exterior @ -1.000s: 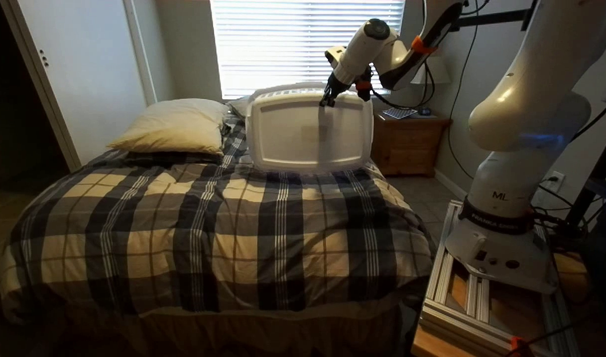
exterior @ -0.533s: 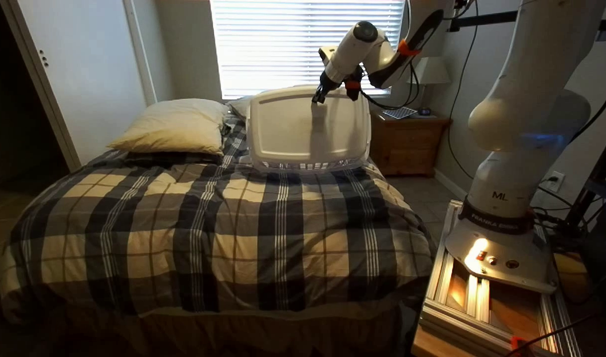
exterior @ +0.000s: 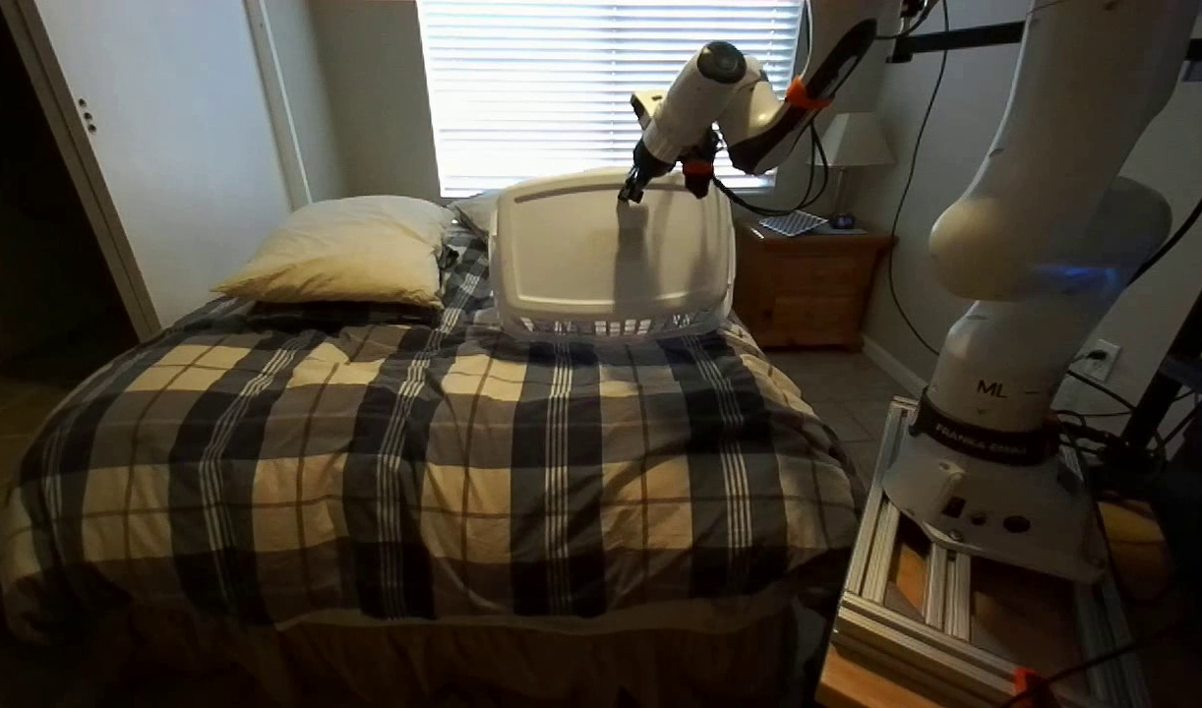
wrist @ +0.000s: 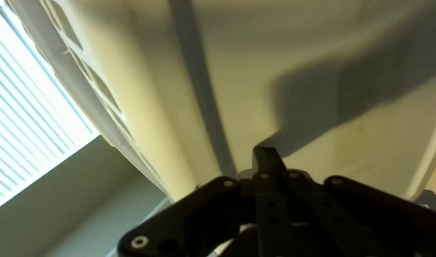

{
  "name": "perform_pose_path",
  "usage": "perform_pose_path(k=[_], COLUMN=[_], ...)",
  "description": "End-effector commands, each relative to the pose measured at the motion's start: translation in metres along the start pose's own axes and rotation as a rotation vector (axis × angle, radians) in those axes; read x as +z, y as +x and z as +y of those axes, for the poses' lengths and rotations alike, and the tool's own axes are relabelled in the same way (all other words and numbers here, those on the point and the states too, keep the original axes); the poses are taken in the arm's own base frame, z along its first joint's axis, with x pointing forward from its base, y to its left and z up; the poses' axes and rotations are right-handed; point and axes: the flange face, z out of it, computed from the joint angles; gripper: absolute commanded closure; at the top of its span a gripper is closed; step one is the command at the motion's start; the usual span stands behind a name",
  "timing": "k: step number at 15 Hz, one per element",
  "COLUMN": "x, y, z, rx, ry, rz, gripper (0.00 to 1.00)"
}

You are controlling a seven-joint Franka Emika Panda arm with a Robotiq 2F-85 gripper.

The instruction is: Push the laundry basket upside down

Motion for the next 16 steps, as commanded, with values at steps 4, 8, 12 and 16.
perform_pose_path(k=[4, 8, 12, 16], x=[0.047, 0.074, 0.091, 0.092], y=[0.023, 0.025, 0.026, 0.031], z=[0.039, 0.049, 0.055, 0.065], rx=[0.062, 0.082, 0.109, 0.148], ry=[-0.091, -0.112, -0.122, -0.138], rz=[0.016, 0.013, 0.011, 0.025], gripper=[1.0, 1.0, 1.0, 1.0])
